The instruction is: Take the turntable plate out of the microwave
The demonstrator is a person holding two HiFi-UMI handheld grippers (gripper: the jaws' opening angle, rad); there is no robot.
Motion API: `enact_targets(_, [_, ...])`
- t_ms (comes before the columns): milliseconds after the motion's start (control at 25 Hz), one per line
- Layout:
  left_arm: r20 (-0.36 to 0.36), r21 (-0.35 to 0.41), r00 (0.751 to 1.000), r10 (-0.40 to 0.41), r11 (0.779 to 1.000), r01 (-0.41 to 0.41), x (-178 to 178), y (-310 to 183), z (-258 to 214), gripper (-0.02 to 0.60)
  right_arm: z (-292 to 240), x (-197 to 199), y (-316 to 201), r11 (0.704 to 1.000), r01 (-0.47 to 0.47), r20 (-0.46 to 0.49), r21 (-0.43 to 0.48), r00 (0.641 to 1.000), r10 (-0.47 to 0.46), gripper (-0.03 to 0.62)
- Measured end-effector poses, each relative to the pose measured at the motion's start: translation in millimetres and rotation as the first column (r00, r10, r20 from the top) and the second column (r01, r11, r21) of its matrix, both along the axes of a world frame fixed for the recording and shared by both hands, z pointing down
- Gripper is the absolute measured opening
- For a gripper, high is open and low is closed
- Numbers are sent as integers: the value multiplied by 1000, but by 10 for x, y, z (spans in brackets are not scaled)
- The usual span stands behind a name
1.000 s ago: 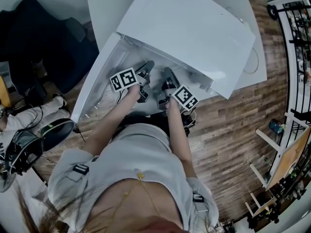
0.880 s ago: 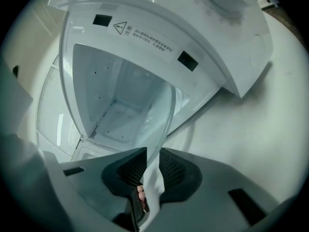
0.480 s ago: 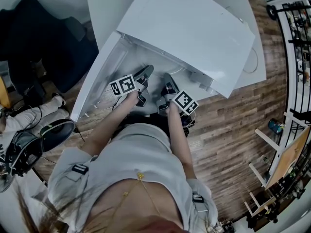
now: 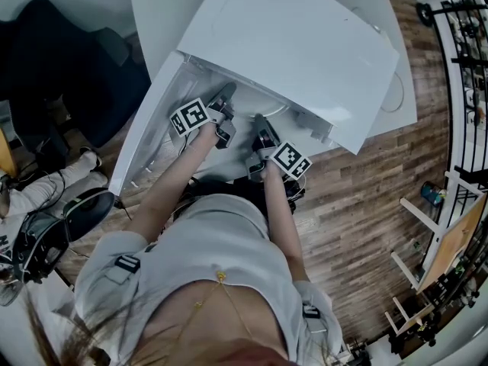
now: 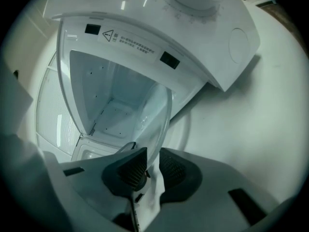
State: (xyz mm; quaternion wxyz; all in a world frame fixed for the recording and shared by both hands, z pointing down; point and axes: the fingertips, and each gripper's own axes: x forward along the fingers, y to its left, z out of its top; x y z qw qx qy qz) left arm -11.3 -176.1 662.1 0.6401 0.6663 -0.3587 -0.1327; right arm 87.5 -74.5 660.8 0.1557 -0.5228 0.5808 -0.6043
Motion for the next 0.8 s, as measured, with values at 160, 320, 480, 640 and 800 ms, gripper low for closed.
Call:
enact_targets(160, [-39, -22, 999, -11, 1000, 10, -12, 15, -6, 72, 14, 42, -33, 999, 14, -46, 31, 999, -13, 105])
enact_targets(320, [-73, -44, 997, -23, 999, 20, -9, 26, -8, 66, 30, 201, -209, 996, -38, -37, 77, 998, 41, 196])
enact_targets(480, [-119, -51, 992, -37, 998, 31, -8, 63, -47, 58, 19, 328, -448, 990, -93, 18, 110, 996, 92, 181])
enact_targets(640, [-135, -38, 991, -24, 999, 20, -38, 155, -128, 52, -9, 352, -519, 989, -102, 44, 106, 994, 98, 162])
enact_targets(800, [-143, -4, 990, -3, 1000, 3, -68, 237, -236, 46, -31, 364, -454, 983, -134, 99, 122, 988, 122, 92])
